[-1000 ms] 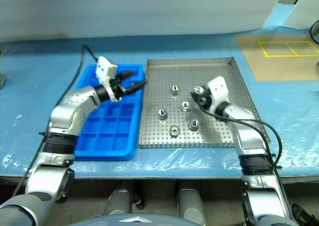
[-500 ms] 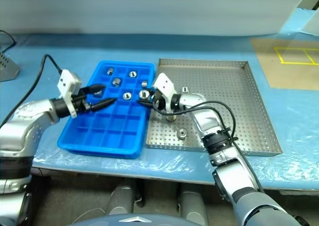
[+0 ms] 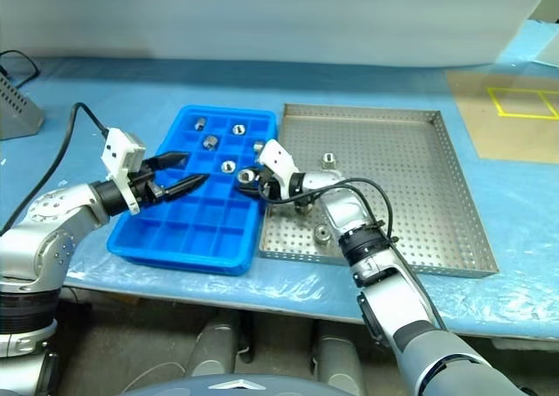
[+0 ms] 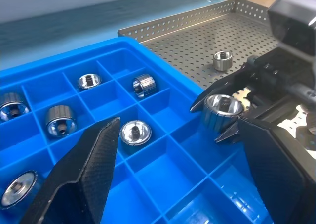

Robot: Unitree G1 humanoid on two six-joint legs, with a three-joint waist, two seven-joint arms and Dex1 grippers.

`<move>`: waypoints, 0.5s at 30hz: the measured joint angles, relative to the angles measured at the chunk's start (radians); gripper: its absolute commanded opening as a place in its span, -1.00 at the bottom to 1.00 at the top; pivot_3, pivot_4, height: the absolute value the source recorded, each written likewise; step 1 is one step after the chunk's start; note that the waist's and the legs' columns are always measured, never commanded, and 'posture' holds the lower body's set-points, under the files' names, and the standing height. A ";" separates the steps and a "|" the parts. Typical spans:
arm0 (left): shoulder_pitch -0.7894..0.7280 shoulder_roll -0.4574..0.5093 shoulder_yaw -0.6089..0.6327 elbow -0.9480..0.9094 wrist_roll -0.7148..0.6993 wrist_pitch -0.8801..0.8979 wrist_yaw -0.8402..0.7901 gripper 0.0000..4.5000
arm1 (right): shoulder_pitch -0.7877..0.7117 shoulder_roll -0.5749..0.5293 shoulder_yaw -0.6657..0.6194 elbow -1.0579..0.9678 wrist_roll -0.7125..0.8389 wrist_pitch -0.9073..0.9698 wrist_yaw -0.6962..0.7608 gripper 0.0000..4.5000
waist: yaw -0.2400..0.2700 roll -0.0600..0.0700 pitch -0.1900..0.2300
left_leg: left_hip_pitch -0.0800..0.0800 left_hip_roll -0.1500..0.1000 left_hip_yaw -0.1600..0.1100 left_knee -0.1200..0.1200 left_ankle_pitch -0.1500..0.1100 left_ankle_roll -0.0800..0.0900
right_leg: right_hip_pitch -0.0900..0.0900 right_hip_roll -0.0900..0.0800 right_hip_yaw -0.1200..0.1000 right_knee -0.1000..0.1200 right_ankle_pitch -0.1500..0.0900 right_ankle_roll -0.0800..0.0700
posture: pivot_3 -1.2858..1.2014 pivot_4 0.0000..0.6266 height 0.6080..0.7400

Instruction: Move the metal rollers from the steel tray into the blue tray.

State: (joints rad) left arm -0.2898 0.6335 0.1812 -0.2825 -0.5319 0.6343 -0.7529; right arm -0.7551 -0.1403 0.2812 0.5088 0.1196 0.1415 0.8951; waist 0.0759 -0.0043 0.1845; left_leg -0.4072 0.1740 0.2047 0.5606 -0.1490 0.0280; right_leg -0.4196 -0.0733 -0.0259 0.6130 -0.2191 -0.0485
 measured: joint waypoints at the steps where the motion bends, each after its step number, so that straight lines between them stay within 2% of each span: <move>1: 0.000 -0.003 -0.005 -0.002 -0.001 0.000 0.000 0.78 | 0.004 0.004 -0.001 0.000 -0.001 -0.006 -0.004 0.08 | -0.001 0.000 0.000 | 0.000 0.000 0.000 0.000 0.000 0.000 | 0.000 0.000 0.000 0.000 0.000 0.000 | 0.09 -0.52 1.00; 2: -0.001 -0.004 -0.013 -0.002 0.000 0.000 0.001 0.78 | 0.010 0.010 -0.002 -0.003 -0.002 -0.012 -0.006 0.18 | -0.003 0.000 0.000 | 0.000 0.000 0.000 0.000 0.000 0.000 | 0.000 0.000 0.000 0.000 0.000 0.000 | 0.08 -0.52 1.00; 7: -0.007 -0.006 -0.031 0.003 0.000 0.000 -0.003 0.78 | 0.035 0.032 -0.003 -0.022 -0.001 -0.008 -0.006 0.95 | -0.007 0.000 0.000 | 0.002 0.000 0.000 0.000 0.000 0.000 | 0.001 0.000 0.000 0.002 0.000 0.000 | 0.07 -0.52 1.00; 12: -0.029 -0.006 -0.045 0.029 0.000 -0.001 -0.015 0.78 | 0.044 0.025 -0.031 -0.053 0.011 0.038 -0.016 0.95 | -0.005 0.000 0.000 | 0.002 0.000 0.000 0.001 0.000 -0.001 | 0.001 0.000 0.000 0.002 0.000 0.000 | 0.04 -0.52 1.00; 15: -0.050 -0.012 -0.067 0.041 0.001 -0.002 -0.024 0.78 | 0.054 -0.020 -0.067 -0.103 0.029 0.069 -0.018 0.95 | -0.003 0.000 0.000 | 0.001 -0.001 0.000 0.001 0.000 0.000 | 0.001 0.000 0.001 0.002 0.000 0.000 | 0.01 -0.52 1.00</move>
State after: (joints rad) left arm -0.3399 0.6211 0.1141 -0.2413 -0.5309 0.6321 -0.7765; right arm -0.7006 -0.1606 0.2138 0.4055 0.1487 0.2100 0.8769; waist 0.0732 -0.0045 0.1845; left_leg -0.4061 0.1730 0.2046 0.5618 -0.1487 0.0276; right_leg -0.4185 -0.0735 -0.0251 0.6149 -0.2191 -0.0484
